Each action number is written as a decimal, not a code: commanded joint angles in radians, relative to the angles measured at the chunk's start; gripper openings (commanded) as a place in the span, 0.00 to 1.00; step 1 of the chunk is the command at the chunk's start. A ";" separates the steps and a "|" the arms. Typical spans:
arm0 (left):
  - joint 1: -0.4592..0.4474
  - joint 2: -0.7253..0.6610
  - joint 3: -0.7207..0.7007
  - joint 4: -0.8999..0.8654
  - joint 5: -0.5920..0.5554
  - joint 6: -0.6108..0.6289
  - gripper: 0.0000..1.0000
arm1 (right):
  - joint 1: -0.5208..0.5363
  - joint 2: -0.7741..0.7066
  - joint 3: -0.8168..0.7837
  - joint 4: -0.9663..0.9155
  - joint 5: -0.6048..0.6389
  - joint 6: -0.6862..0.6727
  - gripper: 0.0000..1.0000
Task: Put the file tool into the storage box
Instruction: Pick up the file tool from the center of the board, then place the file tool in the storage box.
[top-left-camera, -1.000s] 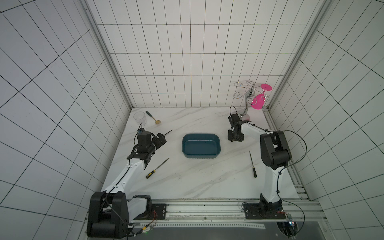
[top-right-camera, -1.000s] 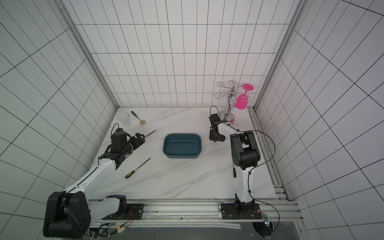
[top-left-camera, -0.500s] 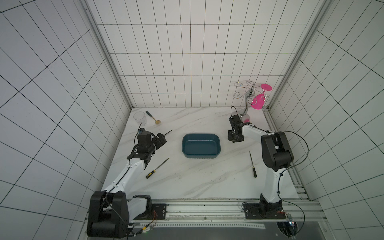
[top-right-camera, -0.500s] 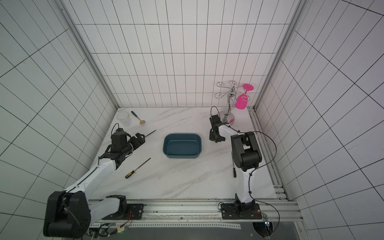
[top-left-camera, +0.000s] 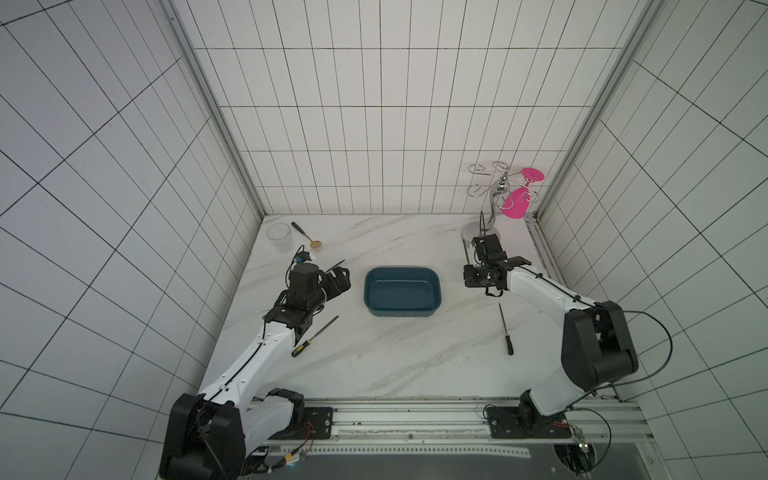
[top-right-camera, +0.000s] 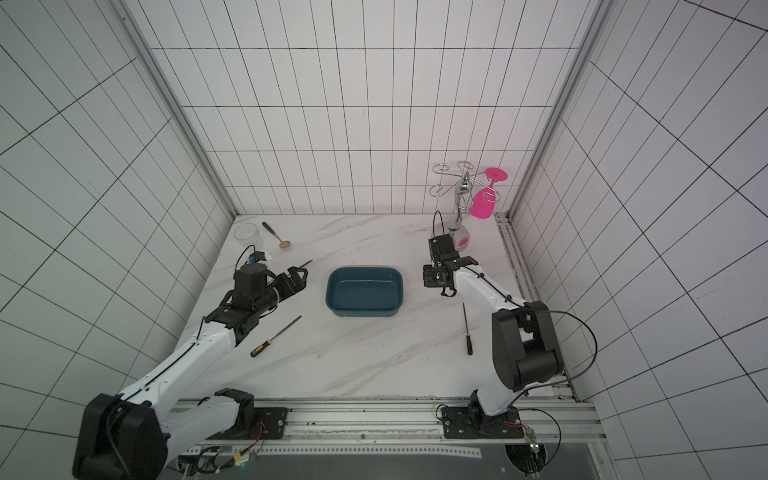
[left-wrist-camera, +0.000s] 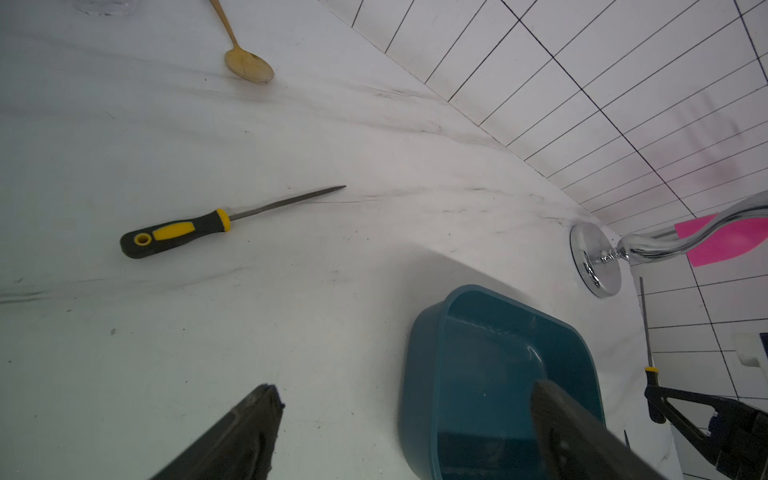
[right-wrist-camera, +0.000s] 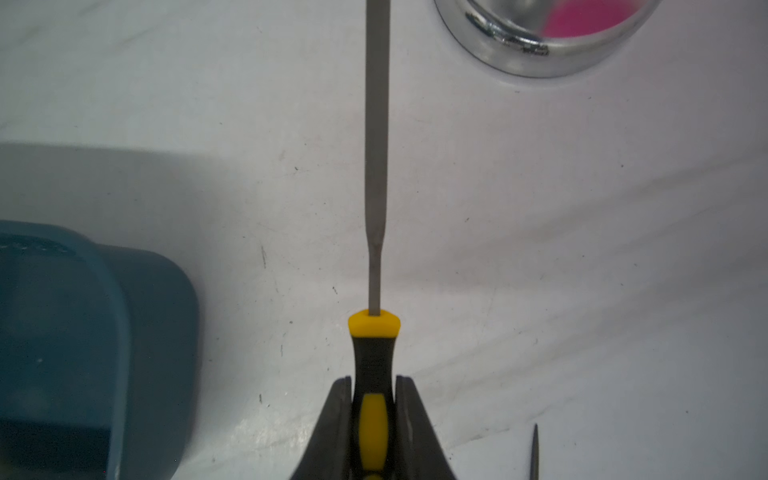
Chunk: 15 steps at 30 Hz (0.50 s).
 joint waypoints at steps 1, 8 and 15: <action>-0.029 -0.021 0.046 -0.033 -0.048 0.003 0.98 | 0.012 -0.093 -0.083 0.020 -0.026 -0.047 0.10; -0.055 -0.143 0.052 -0.131 -0.135 0.023 0.98 | 0.016 -0.323 -0.133 0.017 -0.241 -0.084 0.12; -0.053 -0.226 0.003 -0.146 -0.195 0.020 0.98 | 0.104 -0.425 -0.017 -0.050 -0.364 -0.115 0.15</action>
